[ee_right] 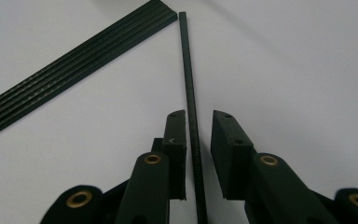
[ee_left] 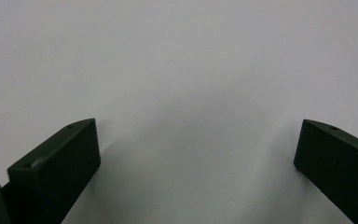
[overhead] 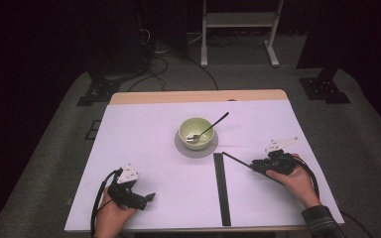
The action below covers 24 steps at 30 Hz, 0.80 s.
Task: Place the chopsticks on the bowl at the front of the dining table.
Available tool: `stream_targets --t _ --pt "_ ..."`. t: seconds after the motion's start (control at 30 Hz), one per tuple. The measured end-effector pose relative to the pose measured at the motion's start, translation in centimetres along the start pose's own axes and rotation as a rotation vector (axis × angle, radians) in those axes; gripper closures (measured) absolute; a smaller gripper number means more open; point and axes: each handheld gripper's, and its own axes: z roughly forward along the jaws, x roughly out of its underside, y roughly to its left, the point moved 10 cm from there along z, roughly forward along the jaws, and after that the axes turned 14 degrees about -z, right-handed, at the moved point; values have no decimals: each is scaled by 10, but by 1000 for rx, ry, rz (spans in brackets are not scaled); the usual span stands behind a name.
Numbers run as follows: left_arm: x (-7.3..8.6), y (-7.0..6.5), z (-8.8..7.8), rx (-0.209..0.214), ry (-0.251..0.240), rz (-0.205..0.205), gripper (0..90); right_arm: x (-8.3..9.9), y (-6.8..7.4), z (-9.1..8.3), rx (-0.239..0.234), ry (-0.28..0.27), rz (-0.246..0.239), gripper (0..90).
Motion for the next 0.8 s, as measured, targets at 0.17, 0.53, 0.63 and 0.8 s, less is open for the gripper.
stream_targets --t 0.17,0.53,0.63,0.8 --pt "0 0 0 0 0 -1 0 1 0 1 1 6 -1 777" --pt "0 0 0 0 0 -1 0 3 0 5 2 18 -6 818" --pt "0 0 0 0 0 -1 0 3 0 5 8 20 -8 838" --pt "0 0 0 0 0 -1 0 3 0 5 16 23 -4 852"
